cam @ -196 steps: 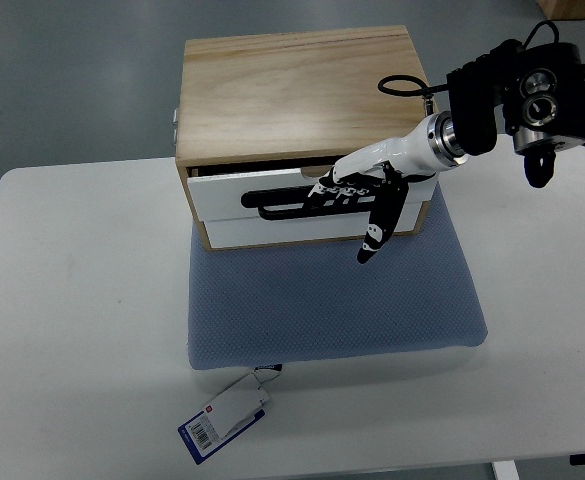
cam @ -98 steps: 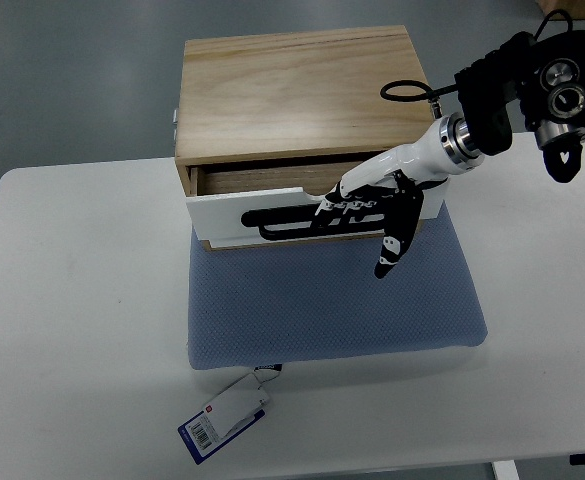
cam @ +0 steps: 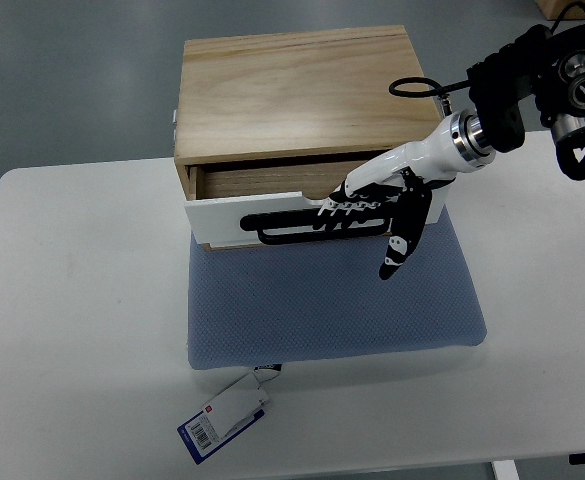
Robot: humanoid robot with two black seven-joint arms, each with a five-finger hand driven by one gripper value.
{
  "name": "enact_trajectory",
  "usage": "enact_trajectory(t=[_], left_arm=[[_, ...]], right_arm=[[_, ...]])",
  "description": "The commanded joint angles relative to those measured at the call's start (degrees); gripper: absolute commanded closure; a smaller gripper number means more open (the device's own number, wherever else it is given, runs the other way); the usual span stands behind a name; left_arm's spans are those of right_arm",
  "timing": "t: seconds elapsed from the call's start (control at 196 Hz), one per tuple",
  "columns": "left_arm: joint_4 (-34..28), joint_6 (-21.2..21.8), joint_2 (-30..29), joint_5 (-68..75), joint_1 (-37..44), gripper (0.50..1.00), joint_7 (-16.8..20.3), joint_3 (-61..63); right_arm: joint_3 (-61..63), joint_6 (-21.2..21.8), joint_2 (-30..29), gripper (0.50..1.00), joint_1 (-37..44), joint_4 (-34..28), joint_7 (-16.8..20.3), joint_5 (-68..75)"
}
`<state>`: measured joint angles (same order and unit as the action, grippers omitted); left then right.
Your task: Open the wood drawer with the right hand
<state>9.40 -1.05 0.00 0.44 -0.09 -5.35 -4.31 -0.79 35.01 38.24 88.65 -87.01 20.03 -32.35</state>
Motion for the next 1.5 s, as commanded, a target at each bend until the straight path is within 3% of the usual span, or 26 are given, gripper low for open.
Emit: enact_trajectory(t=[0.0, 0.854, 1.334, 1.493], left_arm=[[0.0, 0.0, 0.0, 0.0, 0.0, 0.5, -0.01, 0.0], [0.0, 0.0, 0.0, 0.0, 0.0, 0.5, -0.01, 0.0], [0.0, 0.0, 0.0, 0.0, 0.0, 0.5, -0.01, 0.0], [0.0, 0.0, 0.0, 0.0, 0.0, 0.5, 0.08, 0.0]], right_arm=[[0.0, -0.01, 0.16, 0.581, 0.03, -0.09, 0.01, 0.1], [0.0, -0.01, 2.54, 0.581, 0.12, -2.81, -0.26, 0.19], [0.88, -0.01, 6.14, 0.581, 6.0, -2.72, -0.35, 4.23], [1.93, -0.01, 9.48, 0.581, 9.87, -2.2, -0.35, 12.4]])
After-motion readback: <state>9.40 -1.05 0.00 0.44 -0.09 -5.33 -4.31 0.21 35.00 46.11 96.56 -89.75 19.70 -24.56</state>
